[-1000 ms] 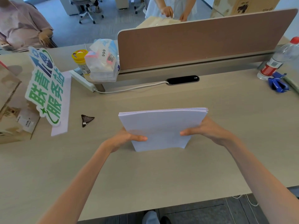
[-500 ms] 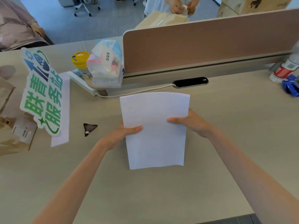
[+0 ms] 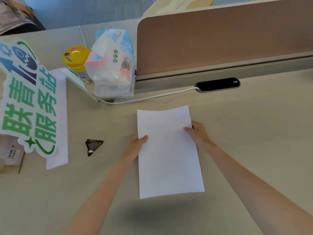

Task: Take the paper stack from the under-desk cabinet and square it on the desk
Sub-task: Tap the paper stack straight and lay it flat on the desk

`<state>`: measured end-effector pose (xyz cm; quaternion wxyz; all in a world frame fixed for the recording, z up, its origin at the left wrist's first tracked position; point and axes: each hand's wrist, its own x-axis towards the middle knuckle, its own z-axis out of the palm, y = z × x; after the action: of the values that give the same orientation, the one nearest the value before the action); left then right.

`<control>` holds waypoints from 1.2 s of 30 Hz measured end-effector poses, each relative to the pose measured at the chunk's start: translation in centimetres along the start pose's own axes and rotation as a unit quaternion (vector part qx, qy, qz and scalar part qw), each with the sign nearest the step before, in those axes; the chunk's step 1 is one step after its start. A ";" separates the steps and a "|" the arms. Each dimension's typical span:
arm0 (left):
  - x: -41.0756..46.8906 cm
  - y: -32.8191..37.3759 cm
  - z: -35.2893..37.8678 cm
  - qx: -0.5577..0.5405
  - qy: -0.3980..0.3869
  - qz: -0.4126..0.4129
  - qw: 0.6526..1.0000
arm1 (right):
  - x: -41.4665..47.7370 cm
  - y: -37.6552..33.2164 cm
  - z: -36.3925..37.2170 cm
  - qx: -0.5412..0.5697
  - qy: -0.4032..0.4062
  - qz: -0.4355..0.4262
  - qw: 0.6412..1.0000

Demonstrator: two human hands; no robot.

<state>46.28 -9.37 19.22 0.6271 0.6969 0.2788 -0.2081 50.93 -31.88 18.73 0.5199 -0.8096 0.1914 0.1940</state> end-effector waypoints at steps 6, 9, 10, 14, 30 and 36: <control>1.9 -1.0 -1.4 0.175 0.000 -0.010 0.985 | 0.9 0.2 1.2 -0.165 0.058 -0.035 0.984; 1.9 -1.0 -1.5 0.308 0.057 0.025 0.949 | 1.2 0.6 1.5 -0.191 0.075 -0.055 0.977; 1.7 -0.9 -1.6 0.369 0.088 0.036 0.925 | 1.2 0.8 1.5 -0.193 0.081 -0.057 0.976; 1.3 -0.4 -1.6 0.484 0.149 0.051 0.861 | 0.8 1.2 1.7 -0.179 0.114 -0.061 0.975; -1.7 -3.3 0.3 0.334 0.212 0.109 0.912 | -4.1 4.5 0.7 -0.154 0.120 -0.095 0.976; -4.7 -5.8 1.4 0.332 0.235 0.101 0.908 | -7.8 7.4 0.9 -0.149 0.141 -0.062 0.977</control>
<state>39.04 -10.98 17.70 0.2938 0.9178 0.2614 -0.0541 40.36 -33.04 16.73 0.3718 -0.9076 0.1816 0.0715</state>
